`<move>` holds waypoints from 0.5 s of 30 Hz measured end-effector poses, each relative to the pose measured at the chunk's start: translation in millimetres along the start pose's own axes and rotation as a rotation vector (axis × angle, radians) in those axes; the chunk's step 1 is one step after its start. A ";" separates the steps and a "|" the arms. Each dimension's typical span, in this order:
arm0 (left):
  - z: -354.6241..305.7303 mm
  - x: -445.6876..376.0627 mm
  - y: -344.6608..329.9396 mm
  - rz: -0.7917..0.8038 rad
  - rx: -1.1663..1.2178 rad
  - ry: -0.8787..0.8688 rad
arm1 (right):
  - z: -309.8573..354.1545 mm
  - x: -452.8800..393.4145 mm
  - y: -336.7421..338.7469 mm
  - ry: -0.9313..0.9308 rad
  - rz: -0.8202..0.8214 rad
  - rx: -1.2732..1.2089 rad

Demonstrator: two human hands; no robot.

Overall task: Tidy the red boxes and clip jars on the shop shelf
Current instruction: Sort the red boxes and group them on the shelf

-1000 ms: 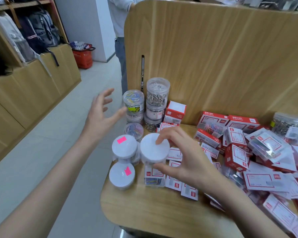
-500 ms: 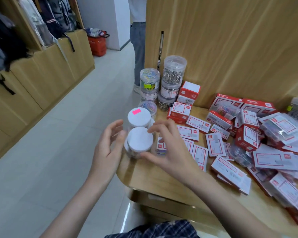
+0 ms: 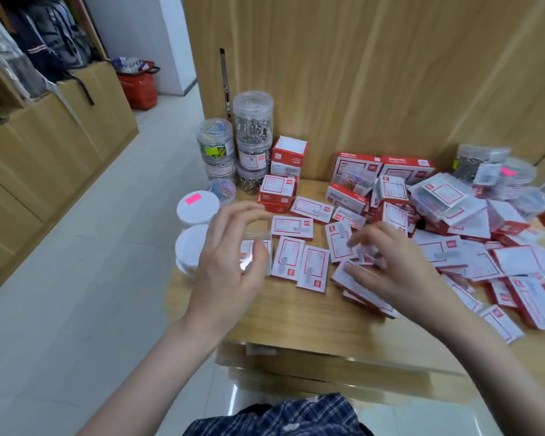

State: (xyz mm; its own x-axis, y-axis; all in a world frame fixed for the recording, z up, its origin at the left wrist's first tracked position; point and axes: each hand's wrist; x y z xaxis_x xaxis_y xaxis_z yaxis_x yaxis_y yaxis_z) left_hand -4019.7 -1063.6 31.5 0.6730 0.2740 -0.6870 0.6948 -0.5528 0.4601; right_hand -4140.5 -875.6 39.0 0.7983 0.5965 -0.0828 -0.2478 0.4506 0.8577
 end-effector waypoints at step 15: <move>-13.9 24.1 -100.8 0.683 -0.028 -0.051 | -65.6 32.0 3.5 0.222 0.111 0.270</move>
State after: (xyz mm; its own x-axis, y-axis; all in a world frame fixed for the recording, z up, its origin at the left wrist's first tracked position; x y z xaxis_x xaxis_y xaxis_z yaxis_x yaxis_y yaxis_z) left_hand -4069.9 -990.4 -23.6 0.9503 -0.1669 -0.2629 0.1253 -0.5680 0.8134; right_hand -4151.8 -811.3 6.1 0.6286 0.7750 -0.0649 -0.1481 0.2012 0.9683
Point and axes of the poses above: each hand's wrist, its own x-axis away from the middle knuckle, its own y-axis out of the back of the hand, z = x × y, and after that the axes turned 10 degrees about -y, right-handed
